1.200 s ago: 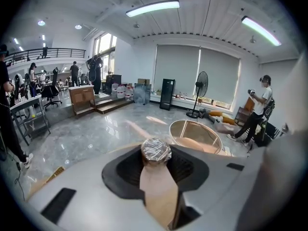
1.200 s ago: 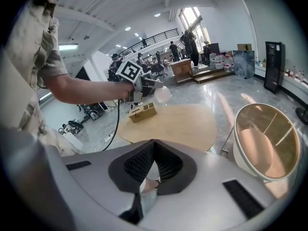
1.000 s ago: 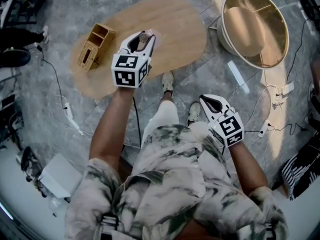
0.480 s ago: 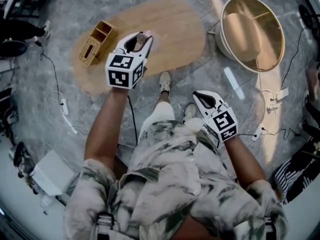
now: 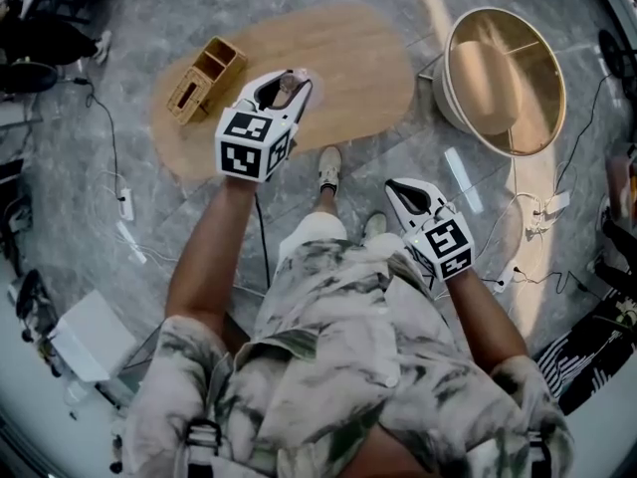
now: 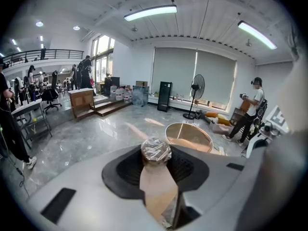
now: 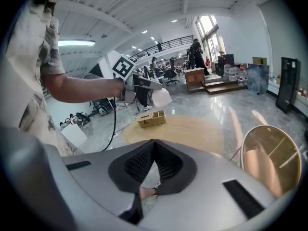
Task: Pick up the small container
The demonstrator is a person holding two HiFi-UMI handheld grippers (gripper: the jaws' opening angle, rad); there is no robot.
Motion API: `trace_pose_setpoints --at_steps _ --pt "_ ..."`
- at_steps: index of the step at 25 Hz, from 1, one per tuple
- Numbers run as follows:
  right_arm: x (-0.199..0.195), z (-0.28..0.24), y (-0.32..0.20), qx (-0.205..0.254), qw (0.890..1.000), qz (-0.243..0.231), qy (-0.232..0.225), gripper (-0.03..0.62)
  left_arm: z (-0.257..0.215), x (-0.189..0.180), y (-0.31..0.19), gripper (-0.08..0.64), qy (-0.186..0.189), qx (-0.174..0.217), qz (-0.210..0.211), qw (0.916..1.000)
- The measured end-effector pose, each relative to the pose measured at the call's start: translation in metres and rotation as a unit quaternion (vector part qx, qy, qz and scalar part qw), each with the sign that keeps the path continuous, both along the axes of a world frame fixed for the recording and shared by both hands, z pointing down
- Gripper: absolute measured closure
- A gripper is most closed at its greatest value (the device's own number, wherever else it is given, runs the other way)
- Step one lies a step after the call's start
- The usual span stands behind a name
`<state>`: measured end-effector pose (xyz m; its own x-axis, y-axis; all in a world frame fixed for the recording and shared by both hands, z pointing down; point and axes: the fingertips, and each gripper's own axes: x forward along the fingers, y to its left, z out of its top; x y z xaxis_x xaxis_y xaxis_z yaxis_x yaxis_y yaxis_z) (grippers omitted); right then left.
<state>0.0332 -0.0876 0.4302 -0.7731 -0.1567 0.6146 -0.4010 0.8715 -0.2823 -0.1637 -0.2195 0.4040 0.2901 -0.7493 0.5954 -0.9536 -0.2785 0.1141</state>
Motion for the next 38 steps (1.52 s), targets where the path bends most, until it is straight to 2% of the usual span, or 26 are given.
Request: trace_pose_setpoints --at_steps 38 --pt "-0.014 -0.009 0.014 0.018 0.999 -0.045 0.001 0.571 -0.014 -0.017 0.033 0.410 0.004 -0.001 -0.021 0.9998"
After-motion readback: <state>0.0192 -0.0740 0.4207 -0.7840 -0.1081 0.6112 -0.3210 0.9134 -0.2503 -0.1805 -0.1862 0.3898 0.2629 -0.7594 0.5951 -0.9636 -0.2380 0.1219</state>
